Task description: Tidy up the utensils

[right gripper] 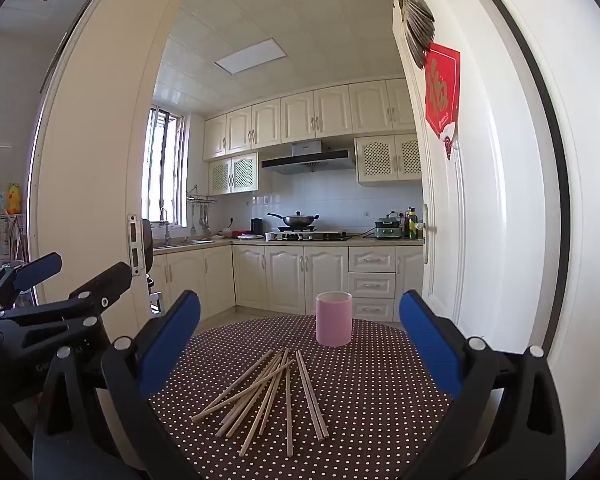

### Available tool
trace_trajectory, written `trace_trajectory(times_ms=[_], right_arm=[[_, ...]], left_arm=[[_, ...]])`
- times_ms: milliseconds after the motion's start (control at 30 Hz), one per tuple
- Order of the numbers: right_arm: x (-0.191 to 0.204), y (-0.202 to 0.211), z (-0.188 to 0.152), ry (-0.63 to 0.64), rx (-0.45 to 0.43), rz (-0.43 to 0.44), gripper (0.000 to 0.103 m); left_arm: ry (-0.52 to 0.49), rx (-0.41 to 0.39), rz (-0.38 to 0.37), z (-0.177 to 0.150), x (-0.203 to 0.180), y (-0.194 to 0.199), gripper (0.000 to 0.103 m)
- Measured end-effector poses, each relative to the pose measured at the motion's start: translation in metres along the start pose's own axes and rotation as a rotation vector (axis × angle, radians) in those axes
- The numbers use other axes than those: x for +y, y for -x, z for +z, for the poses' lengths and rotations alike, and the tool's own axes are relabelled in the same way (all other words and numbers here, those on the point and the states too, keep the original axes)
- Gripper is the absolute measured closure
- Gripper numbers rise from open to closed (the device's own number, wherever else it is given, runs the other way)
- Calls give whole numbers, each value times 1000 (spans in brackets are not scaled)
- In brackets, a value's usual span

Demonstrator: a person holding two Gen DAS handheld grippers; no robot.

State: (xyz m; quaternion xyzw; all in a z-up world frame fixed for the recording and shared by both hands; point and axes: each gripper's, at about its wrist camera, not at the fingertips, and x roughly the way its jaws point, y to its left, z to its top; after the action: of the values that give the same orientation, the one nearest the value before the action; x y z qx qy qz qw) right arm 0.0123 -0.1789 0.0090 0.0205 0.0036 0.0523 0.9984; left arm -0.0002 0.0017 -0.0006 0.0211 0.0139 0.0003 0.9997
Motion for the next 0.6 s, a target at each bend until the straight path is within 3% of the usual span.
trace_trajectory(times_ms=[600], right_arm=[[1,-2,-8,4,2,0,7]], left_arm=[[1,3,0,-1,3,-8,6]])
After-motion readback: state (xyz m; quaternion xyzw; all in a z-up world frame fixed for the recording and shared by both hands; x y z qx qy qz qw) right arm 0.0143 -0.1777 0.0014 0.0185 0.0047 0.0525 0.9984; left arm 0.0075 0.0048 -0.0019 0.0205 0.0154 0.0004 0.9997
